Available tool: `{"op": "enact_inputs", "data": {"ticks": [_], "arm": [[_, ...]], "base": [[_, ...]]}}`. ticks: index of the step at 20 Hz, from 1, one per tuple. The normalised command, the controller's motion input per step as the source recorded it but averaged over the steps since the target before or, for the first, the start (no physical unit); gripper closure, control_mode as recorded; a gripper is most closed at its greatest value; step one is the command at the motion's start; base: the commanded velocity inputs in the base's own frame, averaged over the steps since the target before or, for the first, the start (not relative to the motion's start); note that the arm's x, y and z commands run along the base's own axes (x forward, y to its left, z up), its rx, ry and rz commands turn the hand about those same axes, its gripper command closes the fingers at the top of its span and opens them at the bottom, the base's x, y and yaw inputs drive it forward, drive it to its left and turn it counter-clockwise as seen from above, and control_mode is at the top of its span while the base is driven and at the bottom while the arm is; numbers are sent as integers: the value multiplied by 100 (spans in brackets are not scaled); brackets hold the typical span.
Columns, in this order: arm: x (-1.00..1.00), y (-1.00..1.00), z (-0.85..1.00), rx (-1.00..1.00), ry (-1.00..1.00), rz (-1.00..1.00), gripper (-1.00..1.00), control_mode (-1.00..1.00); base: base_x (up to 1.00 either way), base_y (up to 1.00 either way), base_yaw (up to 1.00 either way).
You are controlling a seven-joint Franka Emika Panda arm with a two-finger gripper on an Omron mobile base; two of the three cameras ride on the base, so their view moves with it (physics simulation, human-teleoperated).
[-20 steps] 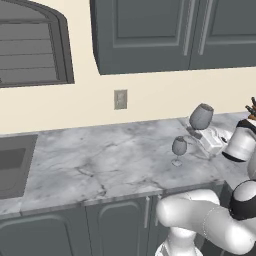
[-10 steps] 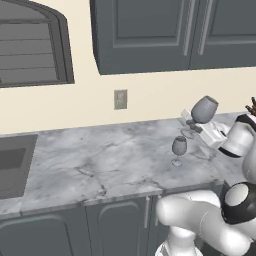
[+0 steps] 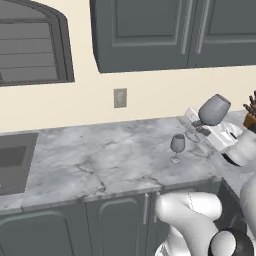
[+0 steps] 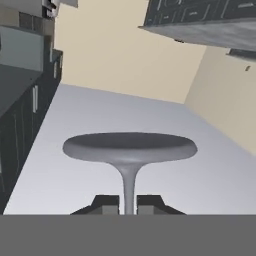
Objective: Retrieve the wine glasses from the counter and place one next to each plate.
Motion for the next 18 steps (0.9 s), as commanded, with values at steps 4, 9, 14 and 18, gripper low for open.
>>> {"op": "enact_inputs", "data": {"ticks": [4,9,14,18], "arm": [[0,0,0,0,0,0,100,100],[0,0,0,0,0,0,100,100],[0,0,0,0,0,0,100,100],[0,0,0,0,0,0,100,100]], "base": [[-66,51,0],[-56,100,7],[-18,100,29],[0,100,46]]}}
